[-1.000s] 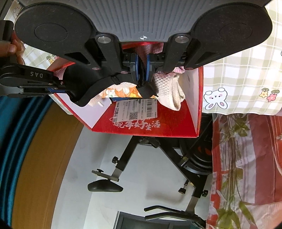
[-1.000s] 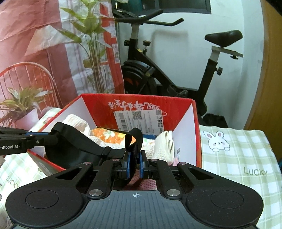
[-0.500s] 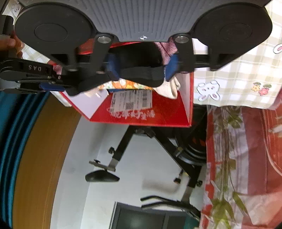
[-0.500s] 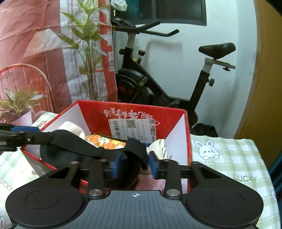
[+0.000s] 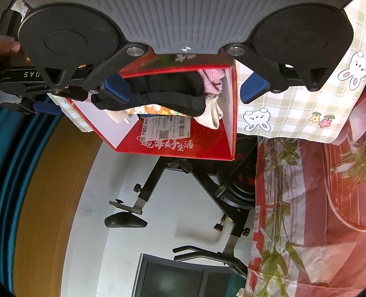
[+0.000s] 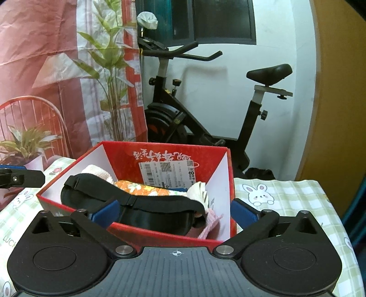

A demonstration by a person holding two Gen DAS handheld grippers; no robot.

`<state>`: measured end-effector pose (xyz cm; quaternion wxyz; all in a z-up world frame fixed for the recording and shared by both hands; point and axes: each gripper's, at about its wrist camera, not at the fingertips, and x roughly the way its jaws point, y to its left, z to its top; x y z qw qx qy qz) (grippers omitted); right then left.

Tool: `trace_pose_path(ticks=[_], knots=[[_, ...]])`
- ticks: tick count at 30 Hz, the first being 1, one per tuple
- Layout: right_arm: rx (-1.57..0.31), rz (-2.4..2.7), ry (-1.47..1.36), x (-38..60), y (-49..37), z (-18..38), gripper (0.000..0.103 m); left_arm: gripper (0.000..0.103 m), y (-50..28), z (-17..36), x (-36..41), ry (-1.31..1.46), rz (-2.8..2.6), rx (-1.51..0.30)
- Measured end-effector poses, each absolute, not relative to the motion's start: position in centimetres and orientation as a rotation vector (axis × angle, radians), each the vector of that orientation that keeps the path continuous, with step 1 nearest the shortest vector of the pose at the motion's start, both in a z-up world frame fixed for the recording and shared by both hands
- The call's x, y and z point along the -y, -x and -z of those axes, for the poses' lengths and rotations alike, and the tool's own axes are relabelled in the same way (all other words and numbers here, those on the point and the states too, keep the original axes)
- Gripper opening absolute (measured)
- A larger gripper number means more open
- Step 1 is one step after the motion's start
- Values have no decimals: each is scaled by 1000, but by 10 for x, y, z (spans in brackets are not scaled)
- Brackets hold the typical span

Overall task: Organize soft objects
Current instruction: 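Open both grippers to drop the eye mask into the box, then move both grippers to the clear bag of green cables on the table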

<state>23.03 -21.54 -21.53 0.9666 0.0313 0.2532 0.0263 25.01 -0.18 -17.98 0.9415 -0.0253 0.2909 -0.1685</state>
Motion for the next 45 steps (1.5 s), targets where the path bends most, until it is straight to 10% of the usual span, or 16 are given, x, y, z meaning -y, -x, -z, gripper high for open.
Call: trace_pose_path(ticks=[45], knots=[[-666, -42, -67, 189, -135, 332, 103, 103, -172, 295, 2, -16, 314, -870]])
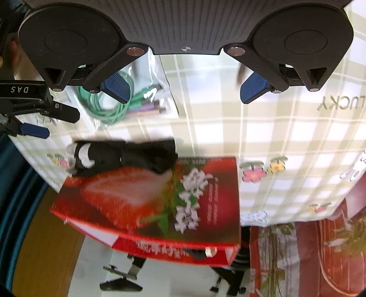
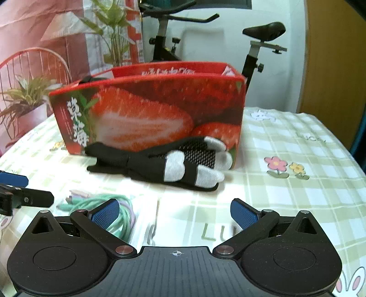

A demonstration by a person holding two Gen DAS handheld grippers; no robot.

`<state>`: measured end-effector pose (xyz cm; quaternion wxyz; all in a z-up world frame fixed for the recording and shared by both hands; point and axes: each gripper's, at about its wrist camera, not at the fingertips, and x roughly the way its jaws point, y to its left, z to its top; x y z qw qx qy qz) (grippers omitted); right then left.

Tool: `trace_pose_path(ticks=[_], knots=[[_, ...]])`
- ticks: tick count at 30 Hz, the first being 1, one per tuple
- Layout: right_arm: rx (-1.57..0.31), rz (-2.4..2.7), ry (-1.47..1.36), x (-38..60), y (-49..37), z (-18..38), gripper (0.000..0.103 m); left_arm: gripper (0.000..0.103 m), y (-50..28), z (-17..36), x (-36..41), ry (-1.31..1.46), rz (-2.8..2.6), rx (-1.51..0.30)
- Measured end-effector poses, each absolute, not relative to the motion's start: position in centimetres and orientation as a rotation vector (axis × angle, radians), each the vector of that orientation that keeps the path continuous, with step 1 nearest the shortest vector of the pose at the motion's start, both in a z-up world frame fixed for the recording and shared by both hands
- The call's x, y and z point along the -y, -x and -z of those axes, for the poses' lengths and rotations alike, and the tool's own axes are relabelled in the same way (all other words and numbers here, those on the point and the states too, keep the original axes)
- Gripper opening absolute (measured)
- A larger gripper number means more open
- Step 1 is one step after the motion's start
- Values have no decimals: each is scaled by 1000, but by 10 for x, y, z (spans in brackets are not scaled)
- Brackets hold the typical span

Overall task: Organize soft objects
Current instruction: 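Move both grippers to the clear bag of green cables on the table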

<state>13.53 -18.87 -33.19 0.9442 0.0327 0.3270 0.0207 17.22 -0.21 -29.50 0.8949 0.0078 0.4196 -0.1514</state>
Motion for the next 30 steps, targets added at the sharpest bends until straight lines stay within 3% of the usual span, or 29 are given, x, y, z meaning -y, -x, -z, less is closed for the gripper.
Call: trace_pose_path(ticks=[30], knots=[[-704, -118, -73, 184, -141, 349, 103, 103, -170, 312, 8, -41, 280, -861]])
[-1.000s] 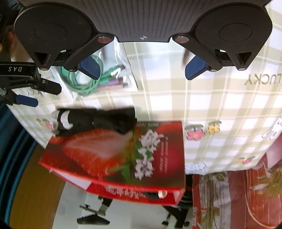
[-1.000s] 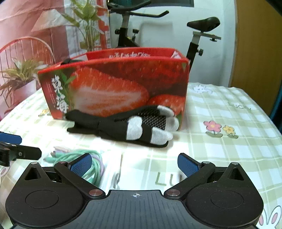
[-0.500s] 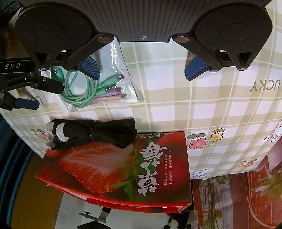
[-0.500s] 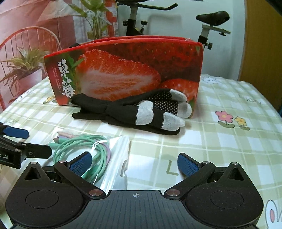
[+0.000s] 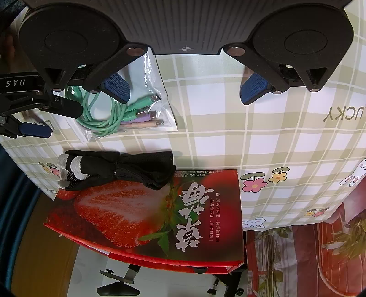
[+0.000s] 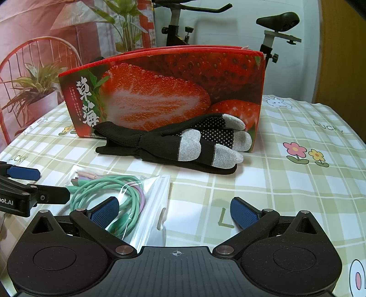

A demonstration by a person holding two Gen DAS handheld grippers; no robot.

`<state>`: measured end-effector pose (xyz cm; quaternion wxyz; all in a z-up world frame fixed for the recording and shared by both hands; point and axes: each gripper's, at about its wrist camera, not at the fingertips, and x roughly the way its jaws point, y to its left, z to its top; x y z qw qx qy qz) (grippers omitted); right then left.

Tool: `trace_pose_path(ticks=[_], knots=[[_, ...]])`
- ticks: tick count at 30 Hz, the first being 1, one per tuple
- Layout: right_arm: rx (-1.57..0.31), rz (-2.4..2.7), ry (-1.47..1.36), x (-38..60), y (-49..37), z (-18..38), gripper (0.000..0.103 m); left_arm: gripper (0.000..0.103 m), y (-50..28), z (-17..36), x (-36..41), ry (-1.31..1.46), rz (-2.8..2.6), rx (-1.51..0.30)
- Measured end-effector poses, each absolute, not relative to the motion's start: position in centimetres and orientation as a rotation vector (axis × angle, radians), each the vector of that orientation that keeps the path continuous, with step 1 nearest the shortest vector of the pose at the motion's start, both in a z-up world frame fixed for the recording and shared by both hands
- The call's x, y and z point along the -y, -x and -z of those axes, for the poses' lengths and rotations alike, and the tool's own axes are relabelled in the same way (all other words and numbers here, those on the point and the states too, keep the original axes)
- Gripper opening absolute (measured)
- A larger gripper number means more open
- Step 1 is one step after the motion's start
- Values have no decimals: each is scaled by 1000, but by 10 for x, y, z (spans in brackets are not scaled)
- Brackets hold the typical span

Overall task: Organize soft objects
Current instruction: 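Move both grippers to the clear bag of green cables on the table, then close the left gripper on the cable bag while the right gripper also grips it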

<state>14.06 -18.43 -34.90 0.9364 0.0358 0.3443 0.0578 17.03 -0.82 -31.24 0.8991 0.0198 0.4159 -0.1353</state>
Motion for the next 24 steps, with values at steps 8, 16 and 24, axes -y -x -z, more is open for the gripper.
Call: trace_pose_path(ticks=[8, 16, 24], knots=[[-715, -118, -74, 185, -141, 348, 103, 103, -171, 313, 12, -68, 272, -879], [-761, -176, -68, 179, -140, 343, 99, 103, -170, 313, 12, -78, 280, -904], [-784, -249, -86, 174, -135, 335, 63, 100, -172, 309, 11, -30, 362, -954]])
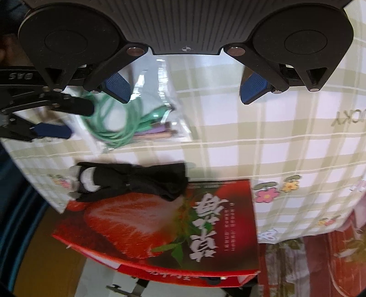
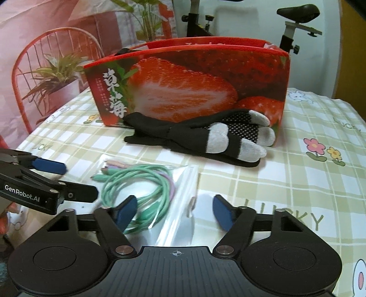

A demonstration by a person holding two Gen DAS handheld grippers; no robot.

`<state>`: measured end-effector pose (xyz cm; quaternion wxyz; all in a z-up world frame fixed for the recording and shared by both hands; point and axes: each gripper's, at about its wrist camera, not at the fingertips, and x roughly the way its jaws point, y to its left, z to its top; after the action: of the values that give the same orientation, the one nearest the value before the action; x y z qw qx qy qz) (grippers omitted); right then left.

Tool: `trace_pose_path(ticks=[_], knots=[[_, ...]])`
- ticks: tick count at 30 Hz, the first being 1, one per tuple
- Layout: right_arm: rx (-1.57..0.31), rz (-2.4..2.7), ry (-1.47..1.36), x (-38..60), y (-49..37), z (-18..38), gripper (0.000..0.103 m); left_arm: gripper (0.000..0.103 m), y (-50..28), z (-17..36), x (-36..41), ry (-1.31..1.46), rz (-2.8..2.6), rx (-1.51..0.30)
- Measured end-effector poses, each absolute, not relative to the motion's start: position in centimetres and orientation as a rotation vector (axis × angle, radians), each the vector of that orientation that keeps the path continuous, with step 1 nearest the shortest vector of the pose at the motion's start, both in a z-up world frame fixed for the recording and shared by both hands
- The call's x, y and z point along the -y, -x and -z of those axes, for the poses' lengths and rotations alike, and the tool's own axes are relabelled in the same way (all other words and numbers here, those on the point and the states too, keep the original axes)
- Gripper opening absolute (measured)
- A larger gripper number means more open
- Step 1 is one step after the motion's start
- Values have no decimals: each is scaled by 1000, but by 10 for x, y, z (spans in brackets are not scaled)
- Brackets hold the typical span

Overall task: Organize soft objects
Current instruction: 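Close the left gripper on the cable bag while the right gripper also grips it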

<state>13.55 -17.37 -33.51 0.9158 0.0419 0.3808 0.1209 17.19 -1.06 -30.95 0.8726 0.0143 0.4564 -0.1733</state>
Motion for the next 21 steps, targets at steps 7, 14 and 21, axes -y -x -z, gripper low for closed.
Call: trace_pose_path(ticks=[7, 14, 21], knots=[[-797, -287, -106, 170, -135, 334, 54, 74, -168, 307, 17, 19, 492, -939], [-802, -276, -142, 172, -136, 334, 54, 61, -168, 310, 14, 138, 559, -962], [-815, -261, -196, 175, -139, 333, 46, 47, -172, 313, 9, 196, 544, -977]])
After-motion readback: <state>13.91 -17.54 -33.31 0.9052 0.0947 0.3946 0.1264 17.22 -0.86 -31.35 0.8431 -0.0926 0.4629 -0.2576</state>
